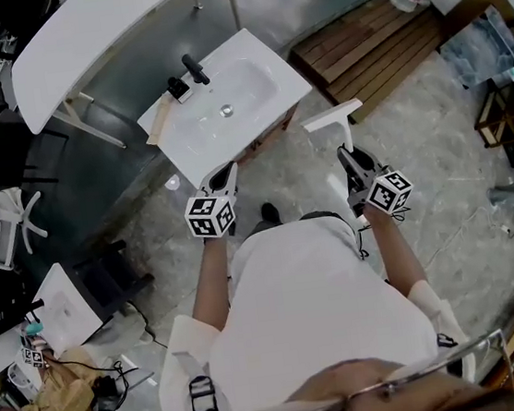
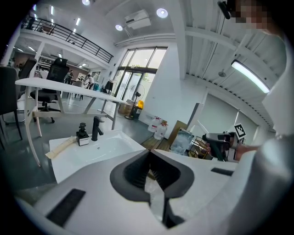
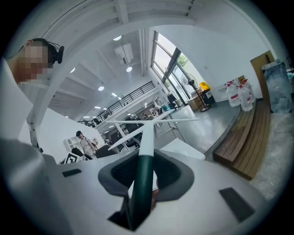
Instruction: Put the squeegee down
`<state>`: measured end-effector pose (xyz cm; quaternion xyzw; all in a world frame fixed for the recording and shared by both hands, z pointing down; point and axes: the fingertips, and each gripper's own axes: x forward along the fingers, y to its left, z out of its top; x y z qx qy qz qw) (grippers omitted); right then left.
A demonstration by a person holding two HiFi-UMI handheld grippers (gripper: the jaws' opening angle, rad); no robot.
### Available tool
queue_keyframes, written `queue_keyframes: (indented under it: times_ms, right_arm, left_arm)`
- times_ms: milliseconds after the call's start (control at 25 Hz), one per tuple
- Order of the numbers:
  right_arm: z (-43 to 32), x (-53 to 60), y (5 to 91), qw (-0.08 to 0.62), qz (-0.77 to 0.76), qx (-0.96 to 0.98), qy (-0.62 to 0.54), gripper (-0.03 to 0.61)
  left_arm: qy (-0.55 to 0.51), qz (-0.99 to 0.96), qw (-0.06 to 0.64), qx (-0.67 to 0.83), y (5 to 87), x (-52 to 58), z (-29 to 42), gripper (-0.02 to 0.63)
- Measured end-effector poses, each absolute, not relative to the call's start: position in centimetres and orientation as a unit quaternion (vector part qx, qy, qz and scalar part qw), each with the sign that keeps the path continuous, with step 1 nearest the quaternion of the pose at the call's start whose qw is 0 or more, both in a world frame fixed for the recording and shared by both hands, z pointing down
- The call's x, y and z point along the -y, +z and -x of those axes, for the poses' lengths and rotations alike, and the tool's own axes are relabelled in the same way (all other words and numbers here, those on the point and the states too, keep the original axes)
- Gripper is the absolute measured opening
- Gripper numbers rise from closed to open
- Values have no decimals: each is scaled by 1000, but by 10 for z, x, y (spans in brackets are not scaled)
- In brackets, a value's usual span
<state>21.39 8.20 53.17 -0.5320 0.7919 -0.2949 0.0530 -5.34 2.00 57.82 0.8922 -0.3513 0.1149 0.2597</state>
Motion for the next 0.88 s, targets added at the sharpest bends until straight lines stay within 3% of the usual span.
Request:
queue_keyframes:
  times_ms: [880]
  right_arm:
    - [-215,2,545,49,509,-800,-313,97]
  left_arm:
    - [126,-873,273,384,586,40,63,5]
